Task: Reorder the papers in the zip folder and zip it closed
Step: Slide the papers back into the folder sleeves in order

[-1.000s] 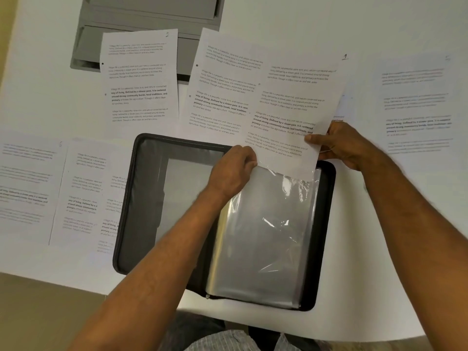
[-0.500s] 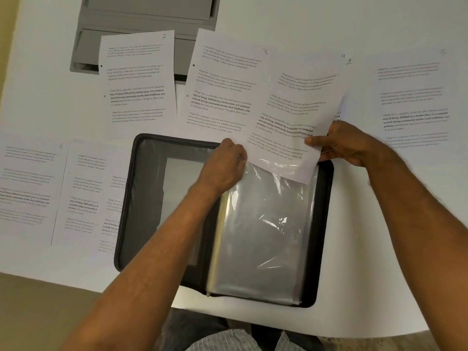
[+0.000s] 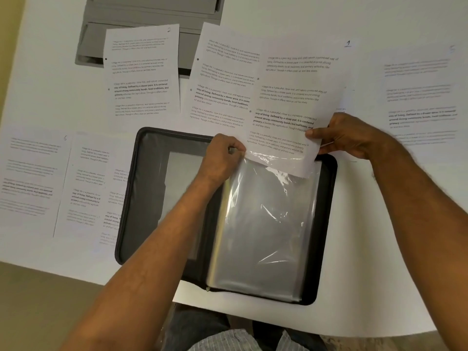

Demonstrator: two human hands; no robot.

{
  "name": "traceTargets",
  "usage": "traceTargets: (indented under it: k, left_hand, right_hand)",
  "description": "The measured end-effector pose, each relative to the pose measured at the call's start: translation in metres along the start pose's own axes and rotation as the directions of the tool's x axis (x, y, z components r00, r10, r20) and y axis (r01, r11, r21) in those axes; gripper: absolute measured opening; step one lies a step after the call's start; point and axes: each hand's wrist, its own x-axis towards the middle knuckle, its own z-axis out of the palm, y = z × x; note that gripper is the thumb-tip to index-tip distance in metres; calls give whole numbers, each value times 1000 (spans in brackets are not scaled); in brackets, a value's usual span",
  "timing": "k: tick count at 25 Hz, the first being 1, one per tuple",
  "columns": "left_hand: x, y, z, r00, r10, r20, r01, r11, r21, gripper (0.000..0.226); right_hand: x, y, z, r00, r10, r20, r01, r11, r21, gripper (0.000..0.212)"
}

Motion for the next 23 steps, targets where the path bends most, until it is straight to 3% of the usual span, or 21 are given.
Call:
traceTargets:
  k: [4, 10, 15, 23]
  left_hand:
    - [4, -4, -5, 998, 23, 53, -26, 998, 58, 4]
    - [14, -5, -22, 965, 81, 250, -152, 947, 283, 4]
    - [20, -4, -31, 932, 182, 315, -262, 936, 235, 10]
    - [26, -3, -26, 921, 139, 364, -269, 904, 334, 16]
  right_hand:
    - [2, -1, 4, 999, 4, -35, -4, 1000, -17, 46]
    - [2, 2, 4, 999, 7, -38, -9, 999, -41, 44]
    - [-2, 0, 4, 1000, 2, -24, -2, 999, -33, 38]
    - [3, 4, 3, 998, 59, -30, -60, 997, -57, 47]
